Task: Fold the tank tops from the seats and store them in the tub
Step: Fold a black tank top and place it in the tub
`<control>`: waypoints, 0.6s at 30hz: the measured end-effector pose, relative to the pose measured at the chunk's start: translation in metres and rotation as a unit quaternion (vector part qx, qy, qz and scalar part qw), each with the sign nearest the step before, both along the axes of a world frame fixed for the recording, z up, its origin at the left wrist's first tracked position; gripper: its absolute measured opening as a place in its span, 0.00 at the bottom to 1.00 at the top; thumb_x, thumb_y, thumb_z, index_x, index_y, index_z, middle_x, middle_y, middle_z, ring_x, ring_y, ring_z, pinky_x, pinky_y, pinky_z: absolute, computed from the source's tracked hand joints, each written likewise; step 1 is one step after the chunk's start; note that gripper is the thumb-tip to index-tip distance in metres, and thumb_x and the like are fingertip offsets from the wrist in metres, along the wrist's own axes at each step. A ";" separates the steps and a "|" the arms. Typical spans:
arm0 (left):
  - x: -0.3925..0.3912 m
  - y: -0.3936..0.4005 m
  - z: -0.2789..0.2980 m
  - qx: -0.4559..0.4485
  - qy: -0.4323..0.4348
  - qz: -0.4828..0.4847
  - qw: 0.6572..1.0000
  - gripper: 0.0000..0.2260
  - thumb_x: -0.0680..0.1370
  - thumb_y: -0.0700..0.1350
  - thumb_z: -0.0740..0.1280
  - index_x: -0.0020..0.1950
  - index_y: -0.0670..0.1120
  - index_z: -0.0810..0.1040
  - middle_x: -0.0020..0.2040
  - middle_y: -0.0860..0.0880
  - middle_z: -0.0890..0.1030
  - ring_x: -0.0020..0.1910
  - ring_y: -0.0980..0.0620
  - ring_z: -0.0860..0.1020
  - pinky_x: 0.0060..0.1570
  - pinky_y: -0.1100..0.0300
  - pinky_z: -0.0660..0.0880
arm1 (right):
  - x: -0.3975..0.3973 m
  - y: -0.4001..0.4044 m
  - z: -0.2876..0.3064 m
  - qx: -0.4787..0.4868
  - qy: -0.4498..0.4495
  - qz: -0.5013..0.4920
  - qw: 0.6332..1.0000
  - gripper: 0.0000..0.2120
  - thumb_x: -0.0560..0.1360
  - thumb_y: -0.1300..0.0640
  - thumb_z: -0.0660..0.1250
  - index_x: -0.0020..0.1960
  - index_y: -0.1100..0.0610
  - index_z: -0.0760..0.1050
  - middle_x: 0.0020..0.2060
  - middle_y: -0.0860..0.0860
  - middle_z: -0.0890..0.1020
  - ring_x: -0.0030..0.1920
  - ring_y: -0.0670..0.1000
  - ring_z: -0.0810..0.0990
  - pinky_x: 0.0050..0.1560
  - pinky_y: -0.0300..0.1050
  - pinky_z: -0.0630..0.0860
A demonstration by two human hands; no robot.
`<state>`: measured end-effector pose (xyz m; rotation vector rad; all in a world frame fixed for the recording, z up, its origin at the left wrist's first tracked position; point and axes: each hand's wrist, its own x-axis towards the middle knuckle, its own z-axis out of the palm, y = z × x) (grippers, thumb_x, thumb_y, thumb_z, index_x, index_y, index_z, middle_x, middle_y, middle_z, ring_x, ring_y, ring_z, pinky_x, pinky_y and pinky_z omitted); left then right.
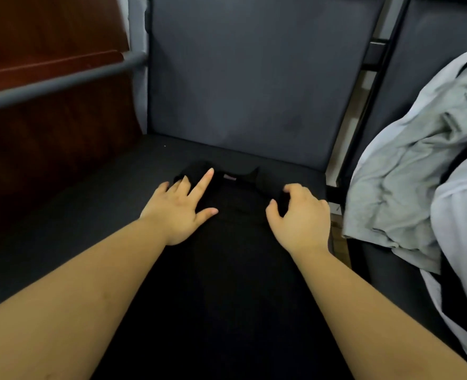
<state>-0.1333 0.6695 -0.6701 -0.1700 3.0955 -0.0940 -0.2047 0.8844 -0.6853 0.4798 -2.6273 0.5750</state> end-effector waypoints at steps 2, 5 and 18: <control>-0.004 -0.004 -0.002 -0.008 0.032 -0.013 0.999 0.31 0.80 0.64 0.45 0.69 0.58 0.24 0.78 0.42 0.36 0.74 0.45 0.60 0.74 0.52 0.53 | -0.004 0.000 0.000 -0.029 -0.062 0.017 0.998 0.20 0.77 0.49 0.61 0.68 0.52 0.69 0.36 0.46 0.77 0.36 0.50 0.77 0.40 0.45 0.71; -0.004 -0.005 -0.004 -0.047 0.083 -0.031 0.995 0.31 0.80 0.63 0.48 0.71 0.58 0.29 0.71 0.43 0.26 0.68 0.46 0.67 0.71 0.53 0.60 | -0.003 0.001 0.000 -0.047 -0.074 0.081 0.993 0.32 0.78 0.54 0.61 0.78 0.45 0.53 0.43 0.44 0.79 0.34 0.46 0.76 0.37 0.43 0.72; 0.051 0.028 0.031 0.062 -0.058 0.082 0.993 0.19 0.82 0.55 0.54 0.67 0.45 0.70 0.66 0.46 0.70 0.67 0.46 0.68 0.68 0.50 0.62 | 0.026 0.030 0.028 -0.047 -0.211 0.131 0.968 0.38 0.78 0.51 0.64 0.79 0.46 0.43 0.78 0.46 0.47 0.58 0.48 0.79 0.57 0.44 0.75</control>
